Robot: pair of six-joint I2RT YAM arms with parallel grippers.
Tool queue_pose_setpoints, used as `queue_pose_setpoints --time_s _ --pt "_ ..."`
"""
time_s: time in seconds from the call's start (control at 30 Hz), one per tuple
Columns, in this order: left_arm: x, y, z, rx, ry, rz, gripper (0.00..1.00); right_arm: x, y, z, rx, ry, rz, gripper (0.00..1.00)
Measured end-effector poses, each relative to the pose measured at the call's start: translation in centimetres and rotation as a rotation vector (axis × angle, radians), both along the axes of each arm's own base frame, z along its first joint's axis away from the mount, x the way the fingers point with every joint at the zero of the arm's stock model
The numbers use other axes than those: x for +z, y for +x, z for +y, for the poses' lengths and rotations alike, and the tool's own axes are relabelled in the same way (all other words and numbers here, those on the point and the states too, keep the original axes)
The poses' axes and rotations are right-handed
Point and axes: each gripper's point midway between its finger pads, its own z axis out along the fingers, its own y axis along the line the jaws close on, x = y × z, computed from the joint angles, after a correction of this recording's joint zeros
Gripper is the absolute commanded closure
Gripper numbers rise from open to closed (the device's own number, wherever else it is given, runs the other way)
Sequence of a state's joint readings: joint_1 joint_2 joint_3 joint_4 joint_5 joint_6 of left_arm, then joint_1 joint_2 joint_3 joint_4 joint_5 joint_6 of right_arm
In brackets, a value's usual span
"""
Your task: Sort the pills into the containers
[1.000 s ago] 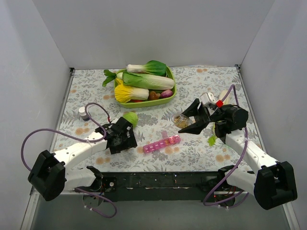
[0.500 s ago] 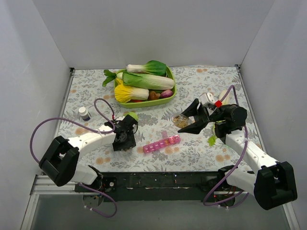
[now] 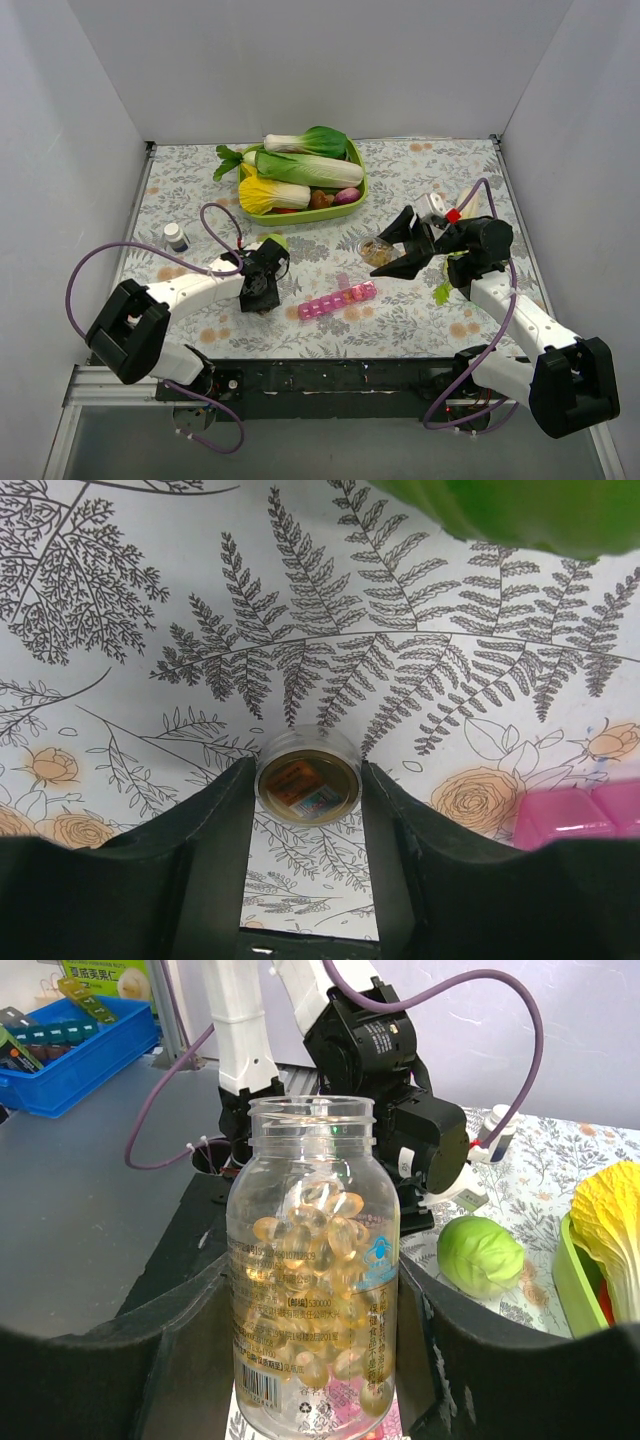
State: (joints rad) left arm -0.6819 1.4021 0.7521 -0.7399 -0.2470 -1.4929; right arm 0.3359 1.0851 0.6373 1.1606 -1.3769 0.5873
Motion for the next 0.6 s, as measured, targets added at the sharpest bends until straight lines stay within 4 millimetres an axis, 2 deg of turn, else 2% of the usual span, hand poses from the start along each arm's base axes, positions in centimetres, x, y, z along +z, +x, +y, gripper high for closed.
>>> queue_pose_setpoints --time_s 0.13,0.3,0.47,0.6 --pt "0.6 0.0 -0.3 -0.026 -0.025 -0.011 0.76 -0.4 0.1 0.0 0.003 -0.009 0.000 0.99" --pt "3.1 0.0 -2.2 -0.094 -0.168 -0.079 0.78 -1.1 0.2 0.0 0.005 -0.025 0.006 0.99" --pt "6.2 -1.0 -4.8 -0.197 -0.365 -0.127 0.79 -2.7 0.9 0.1 -0.002 -0.056 0.029 0.99" --pt "10.2 -1.5 -7.6 -0.288 -0.565 -0.199 0.79 -3.1 2.7 0.5 -0.052 -0.089 0.000 0.99"
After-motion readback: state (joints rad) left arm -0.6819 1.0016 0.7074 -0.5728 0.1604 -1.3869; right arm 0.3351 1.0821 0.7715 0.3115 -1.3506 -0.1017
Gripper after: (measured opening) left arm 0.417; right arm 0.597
